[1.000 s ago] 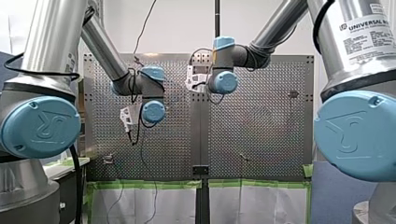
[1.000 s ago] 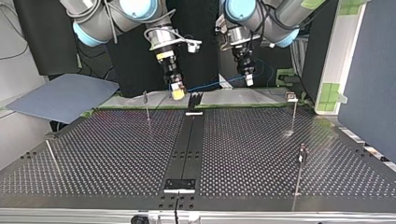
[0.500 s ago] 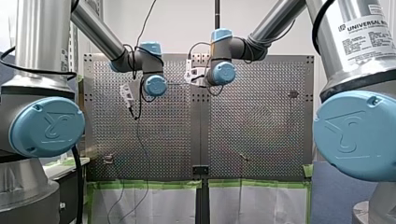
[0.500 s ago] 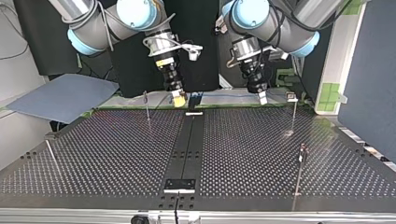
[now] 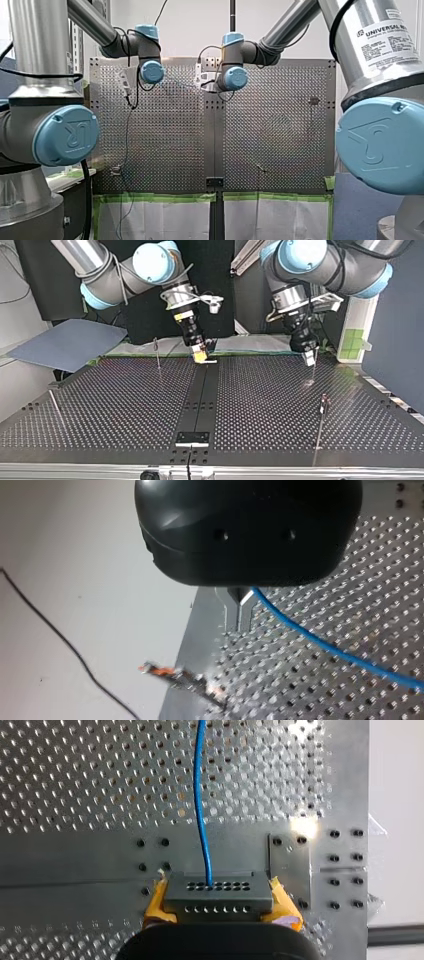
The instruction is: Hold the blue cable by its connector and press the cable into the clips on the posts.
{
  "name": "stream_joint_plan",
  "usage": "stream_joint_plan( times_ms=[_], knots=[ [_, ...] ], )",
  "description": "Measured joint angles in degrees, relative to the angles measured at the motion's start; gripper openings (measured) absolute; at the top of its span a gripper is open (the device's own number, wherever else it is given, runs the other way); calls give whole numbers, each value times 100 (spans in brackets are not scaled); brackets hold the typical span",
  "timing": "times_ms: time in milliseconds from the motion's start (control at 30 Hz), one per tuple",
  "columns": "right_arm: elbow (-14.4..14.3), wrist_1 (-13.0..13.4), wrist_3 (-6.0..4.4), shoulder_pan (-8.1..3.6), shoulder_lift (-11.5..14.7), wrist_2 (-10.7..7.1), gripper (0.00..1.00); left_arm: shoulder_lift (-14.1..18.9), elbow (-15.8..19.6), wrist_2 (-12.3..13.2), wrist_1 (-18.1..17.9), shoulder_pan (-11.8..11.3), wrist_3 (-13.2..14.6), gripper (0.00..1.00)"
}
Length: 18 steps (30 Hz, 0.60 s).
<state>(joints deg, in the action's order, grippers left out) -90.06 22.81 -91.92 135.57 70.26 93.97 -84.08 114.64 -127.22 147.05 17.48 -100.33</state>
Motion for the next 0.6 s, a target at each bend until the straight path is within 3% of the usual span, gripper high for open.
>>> stream_joint_plan(
  times_ms=[267, 600],
  knots=[
    [404, -250, 1, 226, -212, -201, 0, 371, -83, 101, 428, -411, 42, 1],
    [950, -493, -43, 366, -228, -220, 0, 364, -333, 308, 945, -637, 56, 1]
  ],
)
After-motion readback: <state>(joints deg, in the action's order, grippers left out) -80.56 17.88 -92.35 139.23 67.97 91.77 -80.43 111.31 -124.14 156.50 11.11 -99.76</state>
